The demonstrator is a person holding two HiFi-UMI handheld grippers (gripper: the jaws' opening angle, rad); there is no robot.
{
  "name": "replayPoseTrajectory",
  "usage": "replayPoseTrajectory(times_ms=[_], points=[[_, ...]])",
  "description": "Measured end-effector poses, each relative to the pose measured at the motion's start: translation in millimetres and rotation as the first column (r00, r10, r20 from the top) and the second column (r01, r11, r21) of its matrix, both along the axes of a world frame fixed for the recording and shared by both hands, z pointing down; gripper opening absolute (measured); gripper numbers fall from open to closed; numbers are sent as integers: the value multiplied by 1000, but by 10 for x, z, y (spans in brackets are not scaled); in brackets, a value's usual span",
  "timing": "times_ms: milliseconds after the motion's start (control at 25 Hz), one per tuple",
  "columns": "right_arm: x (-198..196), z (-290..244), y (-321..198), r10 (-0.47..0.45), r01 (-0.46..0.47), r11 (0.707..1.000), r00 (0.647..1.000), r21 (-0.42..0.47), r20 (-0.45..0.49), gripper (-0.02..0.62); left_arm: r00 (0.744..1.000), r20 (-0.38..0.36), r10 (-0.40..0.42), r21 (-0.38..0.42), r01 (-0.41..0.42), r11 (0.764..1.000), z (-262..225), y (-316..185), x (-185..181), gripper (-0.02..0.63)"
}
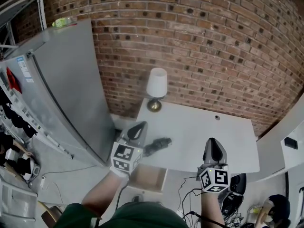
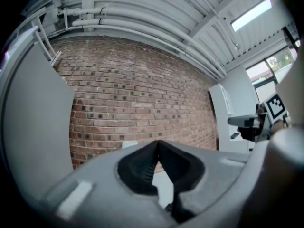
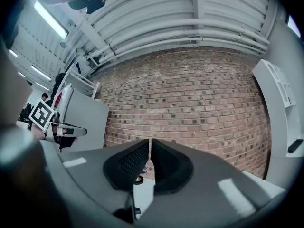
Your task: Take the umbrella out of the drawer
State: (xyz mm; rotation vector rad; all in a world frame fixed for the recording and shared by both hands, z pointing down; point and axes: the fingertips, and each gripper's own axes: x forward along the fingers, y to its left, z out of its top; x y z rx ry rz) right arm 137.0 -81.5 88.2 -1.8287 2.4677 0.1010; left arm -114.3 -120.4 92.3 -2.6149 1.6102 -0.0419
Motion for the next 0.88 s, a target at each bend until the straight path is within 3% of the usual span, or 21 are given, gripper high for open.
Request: replayPoseTrajectory(times_ms=[880], points=[[-94, 18, 27, -32, 32, 999, 999, -14, -20, 2, 1000, 15, -6, -8, 6, 1000, 40, -4, -94, -2]])
